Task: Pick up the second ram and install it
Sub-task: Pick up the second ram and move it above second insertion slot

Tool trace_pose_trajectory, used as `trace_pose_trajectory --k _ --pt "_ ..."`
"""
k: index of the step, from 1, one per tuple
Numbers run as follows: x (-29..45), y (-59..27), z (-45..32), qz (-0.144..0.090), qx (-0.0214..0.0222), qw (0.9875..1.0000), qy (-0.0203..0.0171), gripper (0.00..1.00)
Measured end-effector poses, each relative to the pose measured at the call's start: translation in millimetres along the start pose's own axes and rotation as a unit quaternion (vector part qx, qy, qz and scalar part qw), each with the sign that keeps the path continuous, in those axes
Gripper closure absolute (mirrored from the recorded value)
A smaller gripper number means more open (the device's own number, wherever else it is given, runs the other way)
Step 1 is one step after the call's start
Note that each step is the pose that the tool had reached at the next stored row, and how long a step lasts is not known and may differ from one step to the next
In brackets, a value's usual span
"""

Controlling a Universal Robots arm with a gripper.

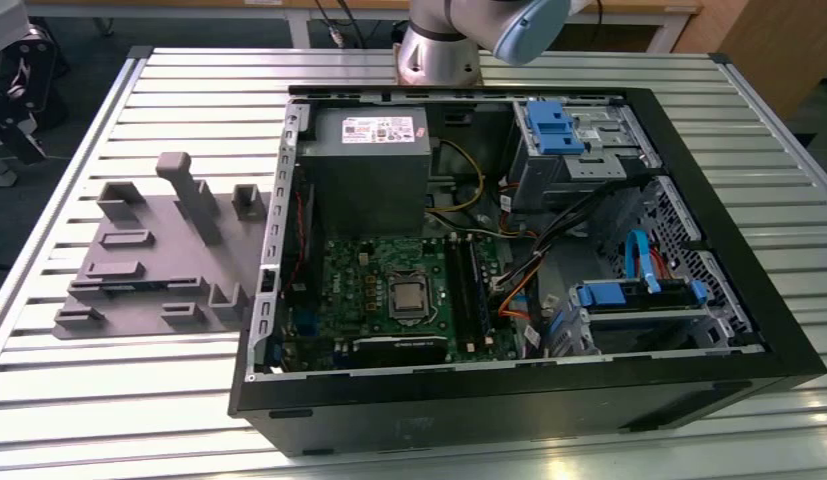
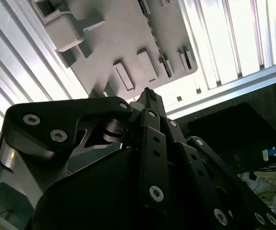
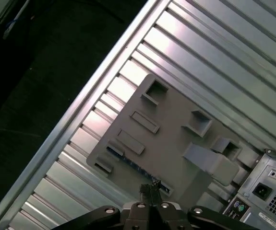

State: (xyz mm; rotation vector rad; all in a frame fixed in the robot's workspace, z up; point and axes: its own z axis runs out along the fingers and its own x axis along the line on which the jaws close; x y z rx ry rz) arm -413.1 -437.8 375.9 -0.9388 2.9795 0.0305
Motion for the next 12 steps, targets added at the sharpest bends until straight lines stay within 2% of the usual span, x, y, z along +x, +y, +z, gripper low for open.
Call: trace_pose_trajectory --k 12 --pt "0.0 0.0 0.2 -0.033 -0.0007 0.9994 0.0005 0.89"
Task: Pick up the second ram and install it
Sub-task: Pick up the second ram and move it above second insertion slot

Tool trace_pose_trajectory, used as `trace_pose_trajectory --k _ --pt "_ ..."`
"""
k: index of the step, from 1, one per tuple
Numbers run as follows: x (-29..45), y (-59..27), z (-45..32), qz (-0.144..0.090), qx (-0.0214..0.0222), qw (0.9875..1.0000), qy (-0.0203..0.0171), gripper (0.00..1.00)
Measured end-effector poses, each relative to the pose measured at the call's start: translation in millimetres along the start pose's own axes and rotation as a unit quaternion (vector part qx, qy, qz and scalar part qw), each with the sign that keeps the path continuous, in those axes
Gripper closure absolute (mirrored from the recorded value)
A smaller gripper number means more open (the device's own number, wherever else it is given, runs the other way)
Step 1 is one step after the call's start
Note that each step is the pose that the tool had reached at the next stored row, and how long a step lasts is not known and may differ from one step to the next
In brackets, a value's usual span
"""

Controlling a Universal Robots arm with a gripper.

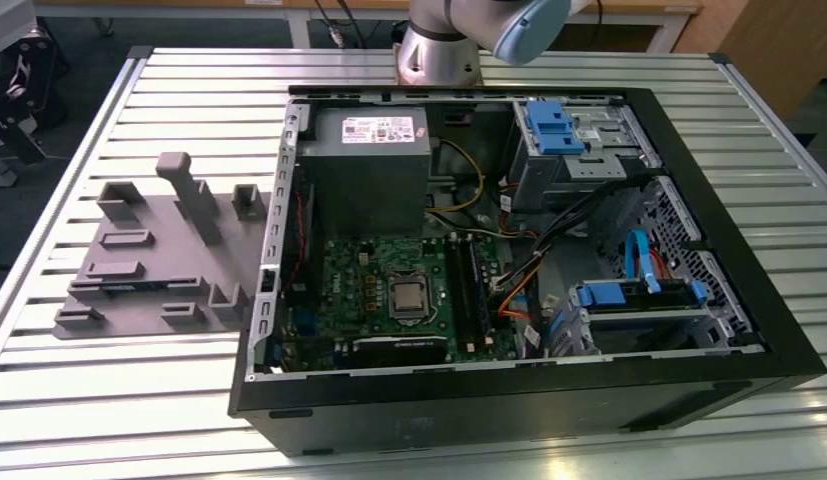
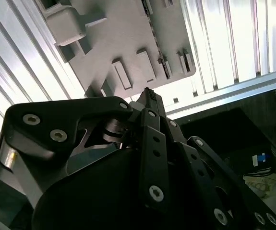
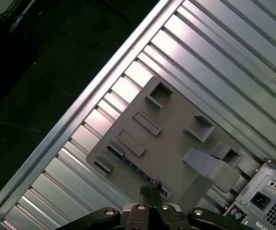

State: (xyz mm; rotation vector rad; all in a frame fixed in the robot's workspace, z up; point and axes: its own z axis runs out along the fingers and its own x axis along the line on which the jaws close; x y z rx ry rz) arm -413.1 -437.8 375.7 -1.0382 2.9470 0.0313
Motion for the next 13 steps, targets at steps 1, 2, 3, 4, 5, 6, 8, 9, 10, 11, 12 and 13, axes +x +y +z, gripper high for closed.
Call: trace_pose_trajectory --k 1,2,3,4,5,6,8,9,10,11,12,13 --pt "0.0 0.0 0.0 -0.006 -0.0001 1.0 0.0001 0.89" --pt "0.0 0.0 0.0 -0.012 -0.0003 0.9999 0.0002 0.89" --pt "0.0 0.0 0.1 -0.018 -0.0004 0.9998 0.0003 0.89" --pt "0.0 0.0 0.1 -0.024 -0.0006 0.9997 0.0004 0.89" --pt "0.0 0.0 0.1 -0.03 -0.0007 0.9995 0.0004 0.89" --pt "0.0 0.0 0.2 -0.036 -0.0008 0.9994 0.0005 0.89" --pt "0.0 0.0 0.3 -0.051 -0.0011 0.9987 0.0007 0.89" --pt "0.0 0.0 0.3 -0.058 -0.0013 0.9983 0.0008 0.89" --pt "0.0 -0.1 0.4 -0.066 -0.0015 0.9978 0.0008 0.89" --pt "0.1 0.0 0.4 -0.073 -0.0016 0.9973 0.0009 0.89" --pt "0.0 0.0 0.5 -0.081 -0.0018 0.9967 0.001 0.89" --pt "0.1 0.0 0.6 -0.087 -0.002 0.9962 0.0011 0.89"
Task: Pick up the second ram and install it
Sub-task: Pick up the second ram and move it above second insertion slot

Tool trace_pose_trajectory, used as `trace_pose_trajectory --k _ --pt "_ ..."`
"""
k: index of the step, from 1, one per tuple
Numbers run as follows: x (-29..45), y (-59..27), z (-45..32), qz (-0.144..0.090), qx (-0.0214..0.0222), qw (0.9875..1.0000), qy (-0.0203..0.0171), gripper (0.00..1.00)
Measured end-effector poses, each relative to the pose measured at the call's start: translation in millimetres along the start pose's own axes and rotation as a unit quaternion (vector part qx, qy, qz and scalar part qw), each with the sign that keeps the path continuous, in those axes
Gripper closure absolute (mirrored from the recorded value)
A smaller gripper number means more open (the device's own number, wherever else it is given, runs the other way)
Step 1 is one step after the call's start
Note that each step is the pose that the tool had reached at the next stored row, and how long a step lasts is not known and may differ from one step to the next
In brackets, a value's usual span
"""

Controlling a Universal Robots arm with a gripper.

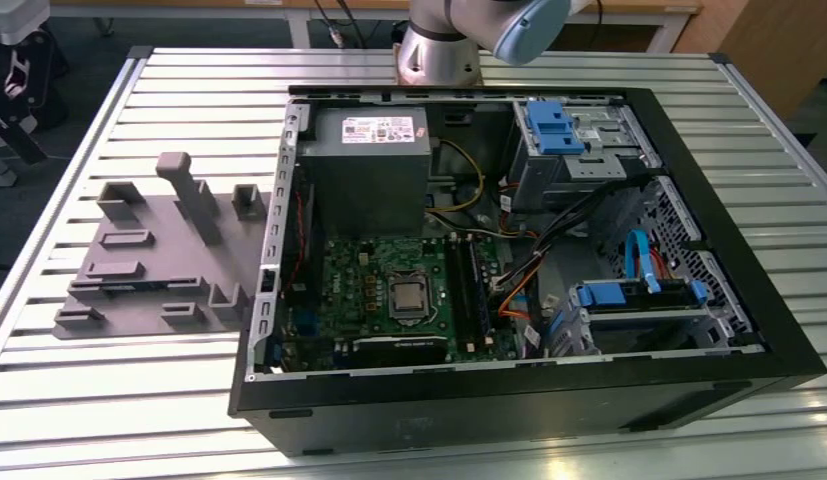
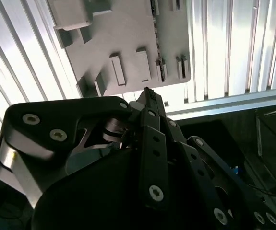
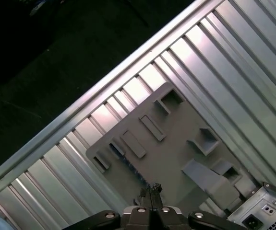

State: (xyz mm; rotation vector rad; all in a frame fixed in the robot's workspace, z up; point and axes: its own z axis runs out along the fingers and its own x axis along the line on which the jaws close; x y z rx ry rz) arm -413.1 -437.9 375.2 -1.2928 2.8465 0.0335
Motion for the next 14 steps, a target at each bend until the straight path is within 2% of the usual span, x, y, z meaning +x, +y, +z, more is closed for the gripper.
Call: trace_pose_trajectory --k 6,11,14 --pt "0.0 0.0 0.5 -0.041 -0.0007 0.9992 0.0008 0.89" --pt "0.0 -0.1 0.9 -0.071 0.0017 0.9975 0.005 0.89" --pt "0.1 -0.1 1.3 -0.09 0.0019 0.996 0.006 0.89"
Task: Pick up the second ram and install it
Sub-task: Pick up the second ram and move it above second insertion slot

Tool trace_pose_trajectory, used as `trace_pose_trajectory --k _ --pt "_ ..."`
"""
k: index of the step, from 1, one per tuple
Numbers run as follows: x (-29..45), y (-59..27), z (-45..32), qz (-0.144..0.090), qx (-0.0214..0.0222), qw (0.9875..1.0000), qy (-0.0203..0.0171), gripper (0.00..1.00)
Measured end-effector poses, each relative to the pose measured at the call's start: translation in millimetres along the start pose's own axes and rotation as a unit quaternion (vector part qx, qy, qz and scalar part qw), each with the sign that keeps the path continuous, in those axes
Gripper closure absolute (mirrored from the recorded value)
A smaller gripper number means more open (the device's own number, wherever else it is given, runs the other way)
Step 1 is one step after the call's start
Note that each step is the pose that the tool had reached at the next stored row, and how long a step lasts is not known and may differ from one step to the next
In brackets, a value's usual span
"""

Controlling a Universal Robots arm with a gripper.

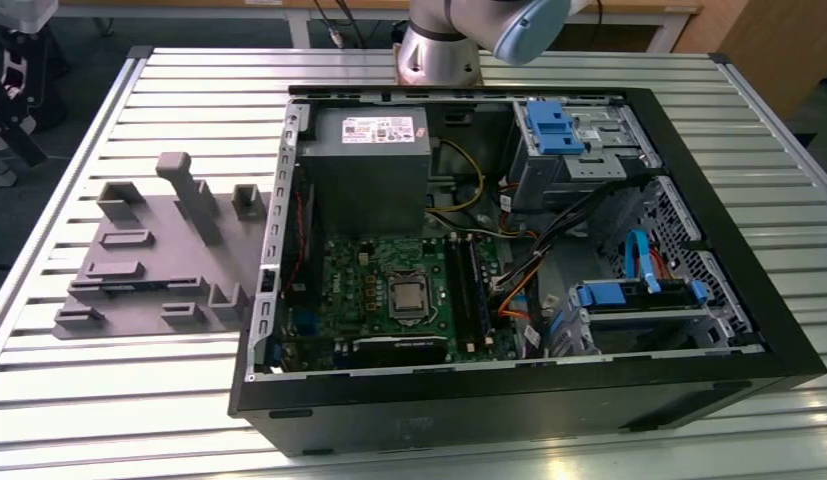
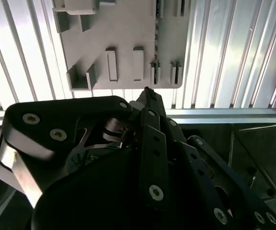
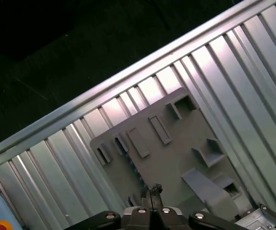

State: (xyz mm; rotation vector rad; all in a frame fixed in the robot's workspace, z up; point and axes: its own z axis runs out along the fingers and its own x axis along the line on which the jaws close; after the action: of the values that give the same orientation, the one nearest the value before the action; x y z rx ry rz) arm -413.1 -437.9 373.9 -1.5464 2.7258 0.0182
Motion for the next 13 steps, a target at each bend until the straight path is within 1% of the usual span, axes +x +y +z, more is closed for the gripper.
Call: trace_pose_trajectory --k 2,5,8,11,13 --pt "0.0 0.0 0.2 -0.014 -0.0001 0.9999 0.0002 0.89" --pt "-0.1 0.0 0.5 -0.034 -0.0004 0.9994 0.0004 0.89" --pt "0.0 0.0 0.8 -0.054 -0.0006 0.9985 0.0004 0.89" --pt "0.0 0.0 0.9 -0.072 -0.0008 0.9974 0.0005 0.89" --pt "0.0 0.0 0.9 -0.075 -0.0009 0.9971 0.0005 0.89"
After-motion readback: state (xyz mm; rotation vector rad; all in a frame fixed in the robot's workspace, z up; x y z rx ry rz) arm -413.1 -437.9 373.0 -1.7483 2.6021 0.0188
